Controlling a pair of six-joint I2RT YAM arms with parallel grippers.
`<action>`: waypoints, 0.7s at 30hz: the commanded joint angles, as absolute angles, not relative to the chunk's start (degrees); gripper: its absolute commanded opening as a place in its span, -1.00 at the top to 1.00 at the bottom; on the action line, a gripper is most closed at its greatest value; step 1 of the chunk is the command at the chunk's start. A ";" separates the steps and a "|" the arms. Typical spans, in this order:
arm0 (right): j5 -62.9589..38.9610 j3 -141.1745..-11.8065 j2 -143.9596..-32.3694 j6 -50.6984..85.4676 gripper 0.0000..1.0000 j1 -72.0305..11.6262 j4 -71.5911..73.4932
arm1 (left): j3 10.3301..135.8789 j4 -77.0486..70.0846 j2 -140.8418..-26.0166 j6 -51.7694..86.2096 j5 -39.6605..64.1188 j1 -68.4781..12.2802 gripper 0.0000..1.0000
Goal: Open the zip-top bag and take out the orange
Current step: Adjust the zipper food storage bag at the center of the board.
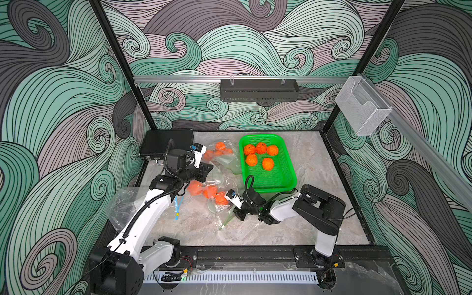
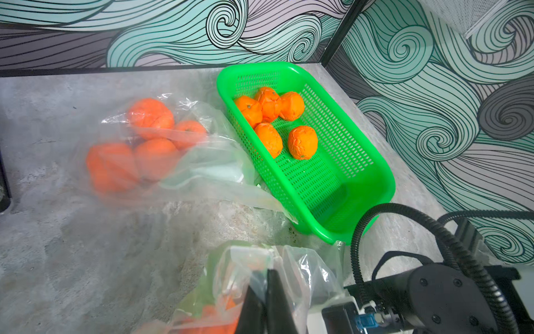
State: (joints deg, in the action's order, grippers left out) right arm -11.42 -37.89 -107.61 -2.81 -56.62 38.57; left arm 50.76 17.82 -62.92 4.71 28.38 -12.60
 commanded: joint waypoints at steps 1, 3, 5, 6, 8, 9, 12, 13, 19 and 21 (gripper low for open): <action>-11.30 -36.83 -109.40 -2.72 0.61 -56.60 34.02 | 53.08 16.21 -65.98 5.24 26.99 -13.09 0.96; -11.44 -36.83 -109.34 -2.72 0.61 -56.58 34.11 | 54.19 18.07 -69.34 7.34 20.05 -13.10 0.87; -11.58 -36.74 -109.25 -2.81 0.61 -56.60 34.26 | 57.39 23.80 -74.23 8.79 13.44 -12.90 0.86; -11.56 -36.74 -109.17 -2.81 0.61 -56.60 34.25 | 59.45 27.41 -76.38 9.59 10.85 -12.67 0.86; -11.49 -36.62 -108.99 -2.81 0.61 -56.58 34.27 | 63.27 32.67 -81.94 10.40 8.03 -11.88 0.90; -11.56 -36.62 -108.96 -2.81 0.61 -56.60 34.23 | 64.46 34.05 -84.43 10.60 7.31 -11.42 0.90; -11.60 -36.60 -108.82 -2.81 0.61 -56.55 34.24 | 66.15 36.09 -89.27 11.03 4.42 -10.13 0.88; -11.65 -36.52 -108.73 -2.89 0.61 -56.57 34.23 | 66.50 36.73 -90.33 11.58 3.07 -9.70 0.88; -11.69 -35.50 -106.87 -3.69 0.56 -56.44 35.20 | 64.50 35.70 -92.43 13.98 4.88 -8.71 0.90; -11.73 -34.78 -105.68 -3.78 0.46 -56.50 36.06 | 65.01 35.84 -93.56 14.15 5.47 -8.67 0.91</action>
